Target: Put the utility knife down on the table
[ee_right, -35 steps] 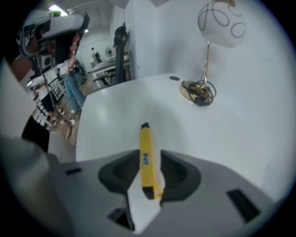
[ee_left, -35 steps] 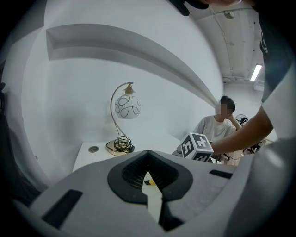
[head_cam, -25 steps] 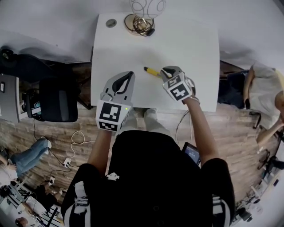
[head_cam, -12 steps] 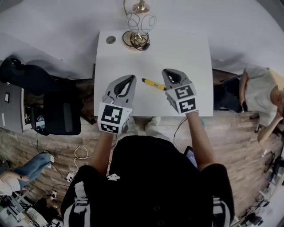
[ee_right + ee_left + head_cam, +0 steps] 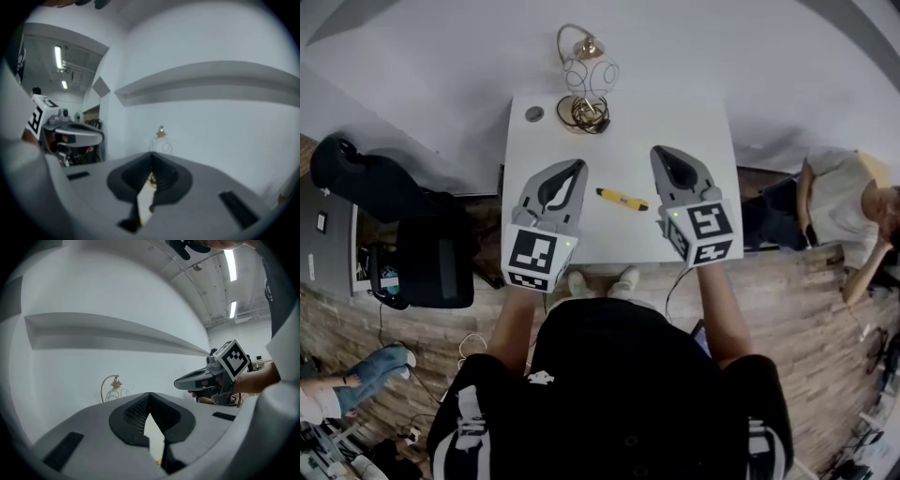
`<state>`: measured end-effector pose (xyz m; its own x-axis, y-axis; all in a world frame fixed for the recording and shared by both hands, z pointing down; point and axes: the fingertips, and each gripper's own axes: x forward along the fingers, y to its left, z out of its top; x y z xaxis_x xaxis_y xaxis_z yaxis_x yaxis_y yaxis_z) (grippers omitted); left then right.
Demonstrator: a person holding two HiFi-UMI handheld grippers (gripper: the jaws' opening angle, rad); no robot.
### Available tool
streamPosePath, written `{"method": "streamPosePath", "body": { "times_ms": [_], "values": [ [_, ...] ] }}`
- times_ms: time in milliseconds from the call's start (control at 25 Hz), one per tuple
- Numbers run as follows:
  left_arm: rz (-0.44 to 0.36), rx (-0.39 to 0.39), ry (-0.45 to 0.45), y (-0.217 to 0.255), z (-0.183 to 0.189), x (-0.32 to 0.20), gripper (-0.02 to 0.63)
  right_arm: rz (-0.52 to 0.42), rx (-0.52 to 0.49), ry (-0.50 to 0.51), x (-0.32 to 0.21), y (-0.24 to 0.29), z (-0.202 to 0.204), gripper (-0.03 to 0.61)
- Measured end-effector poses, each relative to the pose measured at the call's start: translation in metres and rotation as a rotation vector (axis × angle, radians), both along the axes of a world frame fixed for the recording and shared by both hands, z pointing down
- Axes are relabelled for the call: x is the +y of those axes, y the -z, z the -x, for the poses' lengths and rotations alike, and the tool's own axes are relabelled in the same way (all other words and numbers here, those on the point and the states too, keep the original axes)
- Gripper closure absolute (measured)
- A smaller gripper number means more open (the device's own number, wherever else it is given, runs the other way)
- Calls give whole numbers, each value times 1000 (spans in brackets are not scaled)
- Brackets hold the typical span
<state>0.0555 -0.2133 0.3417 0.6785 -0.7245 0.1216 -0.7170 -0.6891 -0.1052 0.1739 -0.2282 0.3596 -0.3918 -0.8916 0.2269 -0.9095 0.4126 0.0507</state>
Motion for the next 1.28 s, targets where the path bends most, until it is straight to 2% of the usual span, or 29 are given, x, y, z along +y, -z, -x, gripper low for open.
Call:
{"method": "streamPosePath", "body": {
  "times_ms": [360, 560, 920, 1280],
  "values": [
    [-62, 7, -16, 32, -6, 10, 594, -101, -61, -28, 14, 41, -13, 545],
    [-85, 13, -10, 45, -5, 13, 594, -113, -93, -39, 20, 52, -18, 545],
    [-121, 33, -3, 60, -6, 17, 594, -142, -81, -43, 27, 59, -17, 545],
    [-122, 35, -2, 60, -7, 16, 594, -136, -67, -33, 28, 55, -14, 545]
  ]
}}
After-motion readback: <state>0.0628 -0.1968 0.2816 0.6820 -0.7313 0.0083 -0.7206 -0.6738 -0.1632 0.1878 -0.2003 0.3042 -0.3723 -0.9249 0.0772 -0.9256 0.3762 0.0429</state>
